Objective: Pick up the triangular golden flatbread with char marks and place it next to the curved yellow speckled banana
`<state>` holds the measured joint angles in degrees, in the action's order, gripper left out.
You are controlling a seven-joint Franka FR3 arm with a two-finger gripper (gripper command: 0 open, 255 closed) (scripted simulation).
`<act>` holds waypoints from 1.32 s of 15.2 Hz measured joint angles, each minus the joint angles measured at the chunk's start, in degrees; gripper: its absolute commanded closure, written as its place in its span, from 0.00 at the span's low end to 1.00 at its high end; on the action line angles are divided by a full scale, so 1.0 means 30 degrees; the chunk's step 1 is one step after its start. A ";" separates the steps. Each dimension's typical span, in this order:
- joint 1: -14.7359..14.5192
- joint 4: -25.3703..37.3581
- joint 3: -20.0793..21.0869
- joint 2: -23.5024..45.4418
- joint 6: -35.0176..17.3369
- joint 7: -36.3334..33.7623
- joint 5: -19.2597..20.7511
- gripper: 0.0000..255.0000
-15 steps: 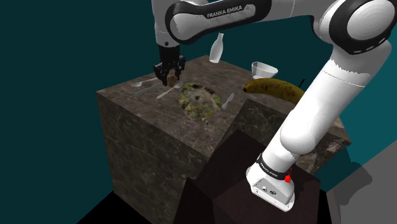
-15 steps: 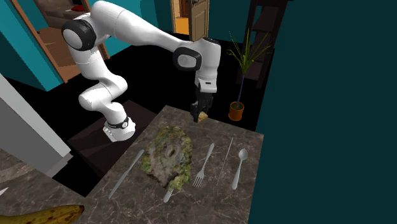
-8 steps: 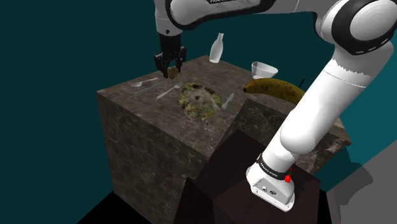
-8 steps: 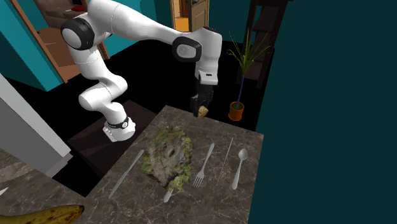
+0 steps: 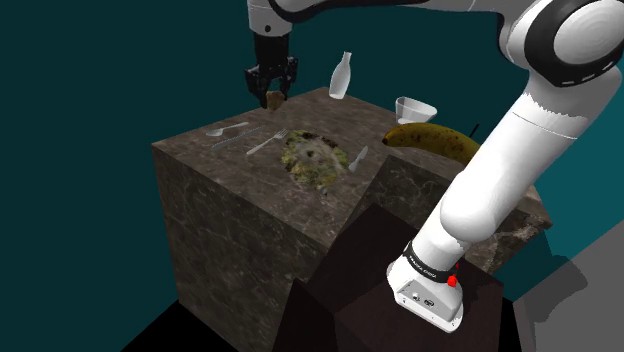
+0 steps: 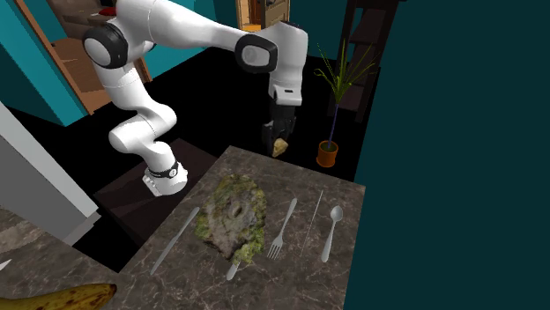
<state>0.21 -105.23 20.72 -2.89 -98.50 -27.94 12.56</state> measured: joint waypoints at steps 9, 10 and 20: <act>0.1605 -0.3711 -0.2405 -0.3341 -0.1402 0.3984 -0.0437 1.00; 0.1774 -0.4080 -0.2713 -0.3681 -0.1539 0.4447 -0.0430 1.00; 0.3537 -0.5972 -0.5850 -0.5227 -0.2913 0.8936 0.0218 1.00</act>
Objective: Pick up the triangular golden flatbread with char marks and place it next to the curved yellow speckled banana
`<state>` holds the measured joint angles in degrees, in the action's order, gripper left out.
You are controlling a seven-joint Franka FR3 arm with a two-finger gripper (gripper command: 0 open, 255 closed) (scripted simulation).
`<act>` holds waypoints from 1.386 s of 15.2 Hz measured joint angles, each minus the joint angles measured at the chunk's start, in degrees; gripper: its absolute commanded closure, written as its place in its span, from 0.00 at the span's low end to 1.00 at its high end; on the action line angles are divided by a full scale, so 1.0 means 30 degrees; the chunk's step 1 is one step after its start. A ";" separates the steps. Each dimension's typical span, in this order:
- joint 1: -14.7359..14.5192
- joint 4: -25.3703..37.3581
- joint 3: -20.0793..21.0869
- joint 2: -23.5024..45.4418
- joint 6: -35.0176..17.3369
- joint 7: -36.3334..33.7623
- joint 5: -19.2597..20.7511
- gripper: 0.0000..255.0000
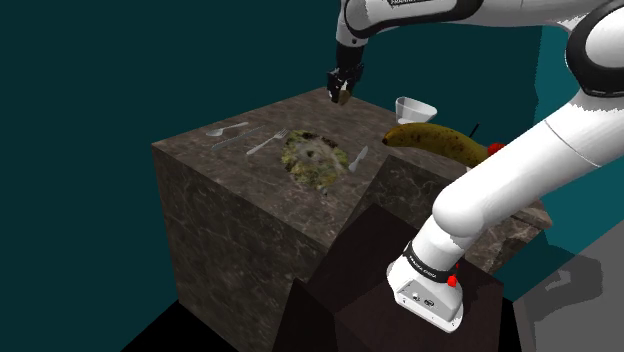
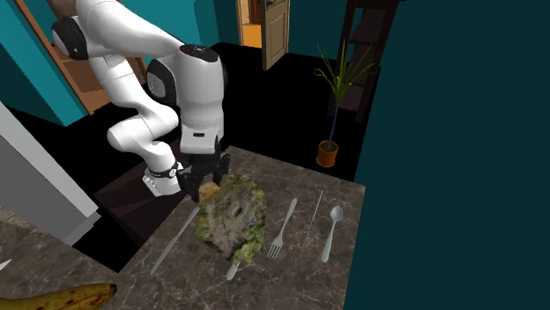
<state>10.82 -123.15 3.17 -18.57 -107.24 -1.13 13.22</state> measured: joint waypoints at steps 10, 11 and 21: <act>0.1846 -0.0093 -0.3352 0.0144 -0.1355 0.4653 0.0771 1.00; 0.1990 0.0075 -0.3634 0.0348 -0.1488 0.5050 0.0798 1.00; 0.3600 0.2544 -0.6786 0.2776 -0.2512 0.9877 0.0389 1.00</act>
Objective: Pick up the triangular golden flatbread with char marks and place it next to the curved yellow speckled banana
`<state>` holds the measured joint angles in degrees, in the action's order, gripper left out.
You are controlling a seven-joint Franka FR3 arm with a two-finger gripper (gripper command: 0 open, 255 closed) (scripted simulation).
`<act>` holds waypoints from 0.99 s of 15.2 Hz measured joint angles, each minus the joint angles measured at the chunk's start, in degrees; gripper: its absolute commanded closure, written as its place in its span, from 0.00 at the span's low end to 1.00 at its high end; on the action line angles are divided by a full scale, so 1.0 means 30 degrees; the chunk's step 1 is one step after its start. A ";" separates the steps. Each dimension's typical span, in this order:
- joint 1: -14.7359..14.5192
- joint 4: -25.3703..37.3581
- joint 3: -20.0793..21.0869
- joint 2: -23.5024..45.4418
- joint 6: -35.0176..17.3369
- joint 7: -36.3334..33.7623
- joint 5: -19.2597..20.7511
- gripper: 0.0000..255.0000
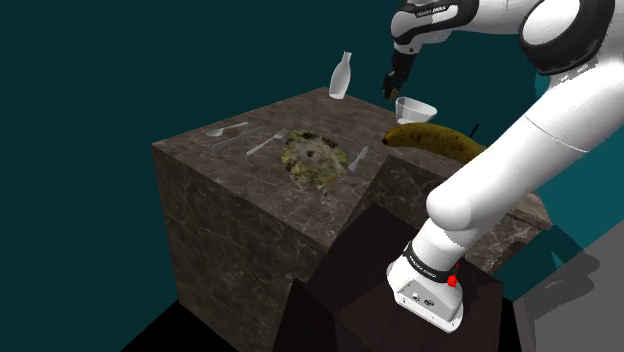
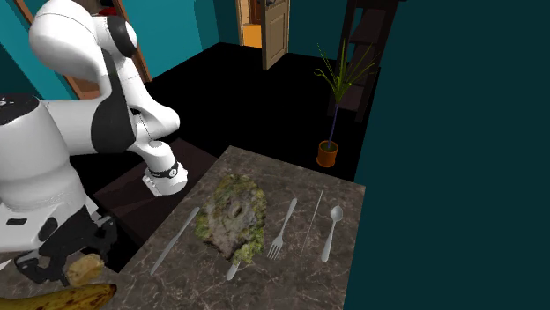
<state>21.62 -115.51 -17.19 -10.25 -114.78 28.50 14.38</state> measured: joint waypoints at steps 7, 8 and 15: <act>0.1235 0.2962 -0.1973 0.3027 -0.0560 0.3698 -0.1542 1.00; 0.1463 0.3632 -0.2226 0.3606 -0.0501 0.4306 -0.1893 1.00; 0.3529 0.8191 -0.3349 0.7658 0.0009 0.8063 -0.4590 1.00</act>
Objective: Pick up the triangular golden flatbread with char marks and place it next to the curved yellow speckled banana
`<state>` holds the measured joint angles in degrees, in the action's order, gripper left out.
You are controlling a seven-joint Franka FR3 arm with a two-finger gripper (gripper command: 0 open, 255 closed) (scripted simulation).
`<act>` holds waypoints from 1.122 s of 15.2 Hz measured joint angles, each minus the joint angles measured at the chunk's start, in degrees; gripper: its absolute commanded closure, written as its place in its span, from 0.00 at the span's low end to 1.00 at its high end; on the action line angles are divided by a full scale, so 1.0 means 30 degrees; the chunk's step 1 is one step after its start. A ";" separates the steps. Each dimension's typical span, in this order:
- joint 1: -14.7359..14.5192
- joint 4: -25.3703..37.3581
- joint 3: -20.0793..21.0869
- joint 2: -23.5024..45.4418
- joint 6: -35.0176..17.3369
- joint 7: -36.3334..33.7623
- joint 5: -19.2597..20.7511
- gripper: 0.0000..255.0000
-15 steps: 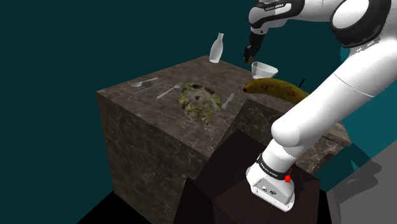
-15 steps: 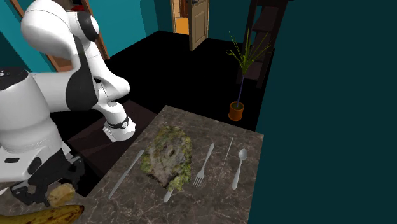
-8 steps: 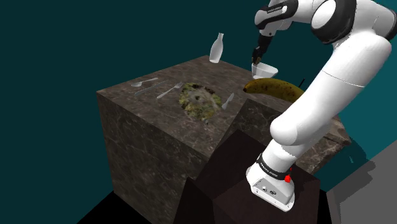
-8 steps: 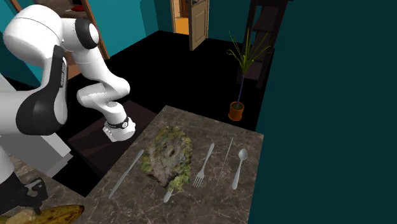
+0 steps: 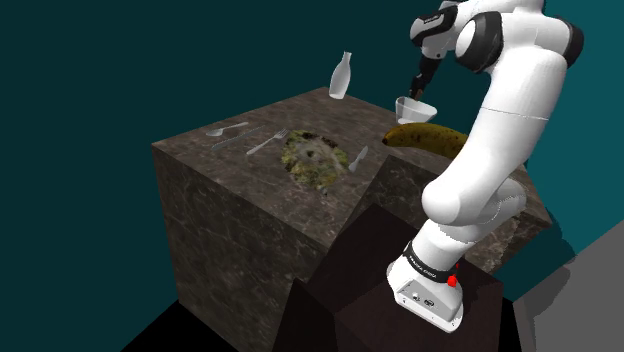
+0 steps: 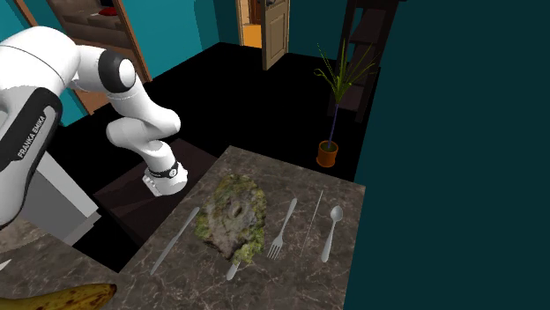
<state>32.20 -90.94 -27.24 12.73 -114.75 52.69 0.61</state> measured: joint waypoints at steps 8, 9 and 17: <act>0.0170 -0.1273 0.0022 0.0494 -0.1734 0.0226 -0.0279 1.00; 0.0164 -0.1557 0.0027 0.0505 -0.2027 0.0215 -0.0281 1.00; 0.0211 -0.2964 0.0114 0.0977 -0.3857 0.0221 -0.0493 1.00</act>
<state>32.84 -99.83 -26.90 15.66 -126.32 53.35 -0.87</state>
